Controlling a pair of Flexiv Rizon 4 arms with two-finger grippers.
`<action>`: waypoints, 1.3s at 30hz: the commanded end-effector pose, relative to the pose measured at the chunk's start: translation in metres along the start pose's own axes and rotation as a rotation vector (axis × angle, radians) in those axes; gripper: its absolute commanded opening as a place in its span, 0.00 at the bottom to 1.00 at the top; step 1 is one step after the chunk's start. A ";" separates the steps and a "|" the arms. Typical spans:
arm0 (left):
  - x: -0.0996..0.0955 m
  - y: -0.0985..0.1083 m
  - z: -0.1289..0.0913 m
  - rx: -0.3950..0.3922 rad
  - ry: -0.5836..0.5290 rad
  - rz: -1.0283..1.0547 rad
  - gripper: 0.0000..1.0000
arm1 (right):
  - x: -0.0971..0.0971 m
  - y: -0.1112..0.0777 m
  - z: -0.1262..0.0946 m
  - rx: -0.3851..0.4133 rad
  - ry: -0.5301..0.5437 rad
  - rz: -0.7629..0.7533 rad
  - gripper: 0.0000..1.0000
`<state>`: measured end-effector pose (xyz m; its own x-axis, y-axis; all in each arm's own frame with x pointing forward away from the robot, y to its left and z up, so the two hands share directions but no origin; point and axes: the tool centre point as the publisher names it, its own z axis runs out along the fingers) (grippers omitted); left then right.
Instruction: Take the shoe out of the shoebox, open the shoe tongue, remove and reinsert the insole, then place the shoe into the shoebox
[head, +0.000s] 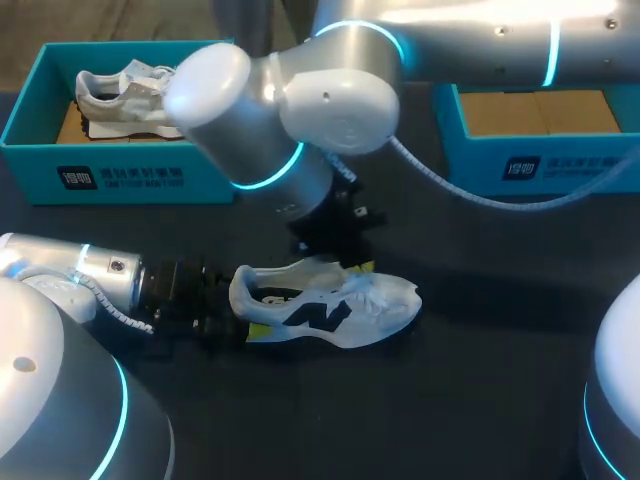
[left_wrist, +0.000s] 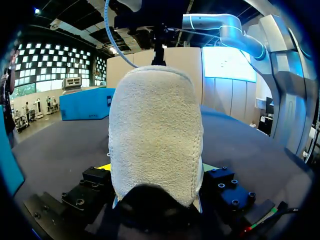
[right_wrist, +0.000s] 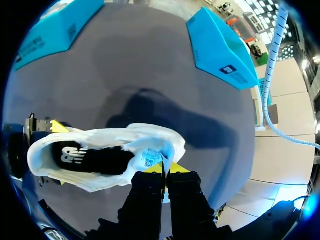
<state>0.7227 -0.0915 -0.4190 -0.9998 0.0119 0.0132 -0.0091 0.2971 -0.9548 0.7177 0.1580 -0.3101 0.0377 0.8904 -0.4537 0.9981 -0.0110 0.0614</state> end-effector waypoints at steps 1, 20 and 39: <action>0.003 0.005 0.003 -0.002 0.002 -0.001 0.00 | -0.015 -0.004 0.011 -0.003 0.056 0.328 0.00; 0.003 0.005 0.003 -0.002 0.002 -0.001 0.00 | -0.033 -0.009 0.073 0.029 0.106 0.361 0.00; 0.003 0.005 0.003 -0.002 0.002 -0.001 0.00 | -0.032 -0.010 0.070 0.015 0.090 0.367 1.00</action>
<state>0.7221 -0.0923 -0.4189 -0.9998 0.0117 0.0136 -0.0096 0.2975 -0.9547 0.7164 0.0900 -0.3641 0.1619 0.9244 -0.3455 0.9860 -0.1374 0.0946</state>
